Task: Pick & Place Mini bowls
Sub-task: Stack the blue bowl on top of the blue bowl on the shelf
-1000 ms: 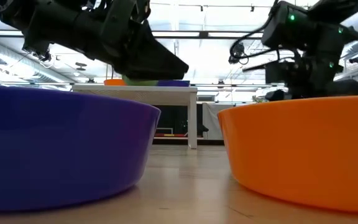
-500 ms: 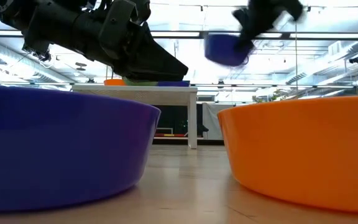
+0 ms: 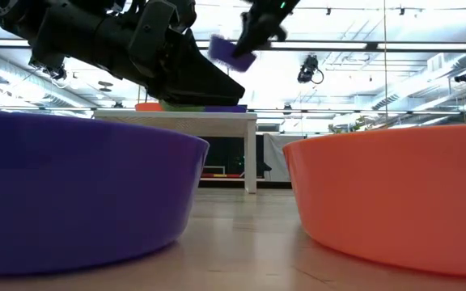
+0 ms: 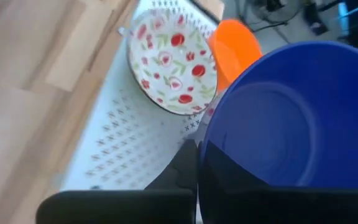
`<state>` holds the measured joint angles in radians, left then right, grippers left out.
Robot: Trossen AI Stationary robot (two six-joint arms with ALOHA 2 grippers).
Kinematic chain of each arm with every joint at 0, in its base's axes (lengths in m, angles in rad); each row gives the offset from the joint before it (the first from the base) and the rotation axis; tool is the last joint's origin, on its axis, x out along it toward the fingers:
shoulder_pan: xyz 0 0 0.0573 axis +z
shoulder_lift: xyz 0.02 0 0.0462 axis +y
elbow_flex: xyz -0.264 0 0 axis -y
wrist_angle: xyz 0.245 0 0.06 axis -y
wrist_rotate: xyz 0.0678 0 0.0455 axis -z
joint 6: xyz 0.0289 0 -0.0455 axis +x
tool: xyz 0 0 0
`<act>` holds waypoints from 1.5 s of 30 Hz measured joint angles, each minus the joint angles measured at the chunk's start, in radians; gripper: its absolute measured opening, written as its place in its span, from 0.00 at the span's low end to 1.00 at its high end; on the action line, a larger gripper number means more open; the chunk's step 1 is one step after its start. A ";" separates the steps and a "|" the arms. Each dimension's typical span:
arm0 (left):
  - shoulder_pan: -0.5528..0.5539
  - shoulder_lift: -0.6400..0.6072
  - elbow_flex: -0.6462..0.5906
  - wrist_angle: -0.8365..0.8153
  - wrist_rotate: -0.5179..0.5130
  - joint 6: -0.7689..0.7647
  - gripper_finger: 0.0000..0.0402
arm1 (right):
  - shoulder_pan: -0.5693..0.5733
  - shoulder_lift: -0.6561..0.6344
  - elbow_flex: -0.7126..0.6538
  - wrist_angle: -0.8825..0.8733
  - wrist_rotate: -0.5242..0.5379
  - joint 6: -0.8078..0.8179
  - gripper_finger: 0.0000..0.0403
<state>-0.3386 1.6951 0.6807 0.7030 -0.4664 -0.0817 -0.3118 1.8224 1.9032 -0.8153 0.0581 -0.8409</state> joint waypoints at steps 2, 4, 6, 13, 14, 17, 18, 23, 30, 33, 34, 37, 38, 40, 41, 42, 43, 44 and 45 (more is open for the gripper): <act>0.000 0.000 0.000 -0.001 0.000 0.000 0.58 | -0.031 0.056 0.048 -0.024 -0.038 -0.029 0.00; 0.000 0.000 0.000 -0.004 0.000 0.000 0.58 | -0.054 0.103 0.079 -0.035 -0.048 -0.045 0.00; 0.000 0.000 0.000 -0.005 0.000 0.000 0.58 | -0.075 0.137 0.095 -0.036 -0.052 -0.063 0.00; 0.000 0.000 0.000 -0.014 0.000 -0.001 0.58 | -0.121 0.194 0.105 -0.041 -0.083 -0.102 0.00; 0.000 0.000 0.000 -0.015 0.000 -0.001 0.58 | -0.125 0.195 0.105 -0.039 -0.089 -0.103 0.00; 0.000 0.000 0.000 -0.016 0.000 -0.001 0.58 | -0.133 0.196 0.105 -0.036 -0.104 -0.091 0.01; 0.000 0.000 0.000 -0.016 0.000 -0.001 0.58 | -0.135 0.196 0.105 -0.035 -0.104 -0.084 0.01; 0.000 0.000 0.000 -0.016 0.000 -0.001 0.58 | -0.141 0.196 0.105 -0.034 -0.104 -0.058 0.02; 0.000 0.000 0.000 -0.016 0.000 -0.001 0.58 | -0.140 0.196 0.094 -0.003 -0.104 -0.049 0.03; 0.000 0.000 0.000 -0.016 0.000 -0.002 0.58 | -0.140 0.198 0.083 0.003 -0.103 -0.046 0.05; 0.000 0.000 0.000 -0.016 0.000 -0.002 0.58 | -0.140 0.198 0.083 0.003 -0.103 -0.040 0.06; 0.000 0.000 0.000 -0.016 0.000 -0.002 0.58 | -0.140 0.197 0.083 0.005 -0.102 -0.039 0.08; 0.000 0.000 0.000 -0.016 0.000 -0.002 0.58 | -0.140 0.197 0.083 0.004 -0.102 -0.039 0.09; 0.000 0.000 0.000 -0.016 0.000 -0.002 0.58 | -0.140 0.197 0.083 0.004 -0.101 -0.039 0.11; 0.000 0.000 0.000 -0.016 0.000 -0.002 0.58 | -0.140 0.197 0.083 0.004 -0.101 -0.039 0.12; 0.000 0.000 0.000 -0.016 0.000 -0.002 0.58 | -0.140 0.197 0.083 0.004 -0.101 -0.039 0.13; 0.000 0.000 0.000 -0.016 0.000 -0.002 0.58 | -0.140 0.197 0.083 0.002 -0.101 -0.039 0.14; 0.000 0.000 0.000 -0.016 0.000 -0.002 0.58 | -0.140 0.197 0.083 0.001 -0.101 -0.039 0.15; 0.000 0.000 0.000 -0.016 0.000 -0.002 0.58 | -0.140 0.197 0.083 0.002 -0.101 -0.039 0.16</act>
<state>-0.3389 1.6951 0.6807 0.6872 -0.4663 -0.0837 -0.4522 2.0193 1.9862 -0.8138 -0.0433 -0.8803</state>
